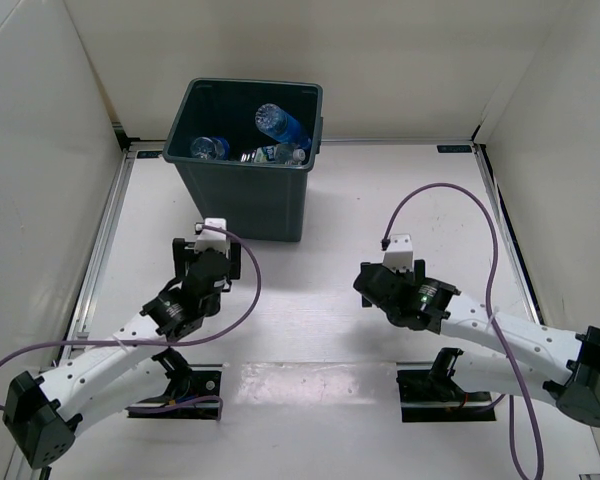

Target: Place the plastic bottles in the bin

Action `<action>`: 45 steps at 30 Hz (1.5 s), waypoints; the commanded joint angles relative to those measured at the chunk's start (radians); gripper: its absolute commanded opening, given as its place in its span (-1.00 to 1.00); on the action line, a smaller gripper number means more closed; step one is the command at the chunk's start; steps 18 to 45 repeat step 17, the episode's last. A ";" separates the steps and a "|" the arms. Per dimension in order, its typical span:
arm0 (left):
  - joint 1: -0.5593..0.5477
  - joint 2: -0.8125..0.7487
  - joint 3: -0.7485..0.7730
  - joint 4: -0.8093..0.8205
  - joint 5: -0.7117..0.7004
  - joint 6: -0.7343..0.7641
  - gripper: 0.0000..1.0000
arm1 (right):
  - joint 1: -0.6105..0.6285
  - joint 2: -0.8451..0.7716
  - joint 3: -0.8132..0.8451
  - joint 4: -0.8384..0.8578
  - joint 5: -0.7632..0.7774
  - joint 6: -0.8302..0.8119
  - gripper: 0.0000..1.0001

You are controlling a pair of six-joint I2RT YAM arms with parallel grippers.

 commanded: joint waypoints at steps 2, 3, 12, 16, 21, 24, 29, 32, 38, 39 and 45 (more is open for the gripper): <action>-0.002 -0.008 -0.039 0.100 -0.116 0.020 1.00 | 0.008 0.010 0.053 -0.032 0.056 0.052 0.81; 0.000 -0.016 -0.049 0.107 -0.121 0.020 1.00 | 0.040 0.011 0.054 -0.036 0.079 0.057 0.81; 0.069 -0.135 -0.119 0.095 -0.133 -0.071 1.00 | 0.093 0.048 0.070 -0.070 0.135 0.103 0.81; 0.127 -0.142 -0.130 0.087 -0.132 -0.078 1.00 | 0.025 0.083 0.088 -0.084 0.095 0.105 0.81; 0.130 -0.130 -0.130 0.116 -0.130 -0.064 1.00 | 0.025 0.089 0.100 -0.098 0.102 0.109 0.81; 0.130 -0.130 -0.130 0.116 -0.130 -0.064 1.00 | 0.025 0.089 0.100 -0.098 0.102 0.109 0.81; 0.130 -0.130 -0.130 0.116 -0.130 -0.064 1.00 | 0.025 0.089 0.100 -0.098 0.102 0.109 0.81; 0.130 -0.130 -0.130 0.116 -0.130 -0.064 1.00 | 0.025 0.089 0.100 -0.098 0.102 0.109 0.81; 0.130 -0.130 -0.130 0.116 -0.130 -0.064 1.00 | 0.025 0.089 0.100 -0.098 0.102 0.109 0.81; 0.130 -0.130 -0.130 0.116 -0.130 -0.064 1.00 | 0.025 0.089 0.100 -0.098 0.102 0.109 0.81; 0.130 -0.130 -0.130 0.116 -0.130 -0.064 1.00 | 0.025 0.089 0.100 -0.098 0.102 0.109 0.81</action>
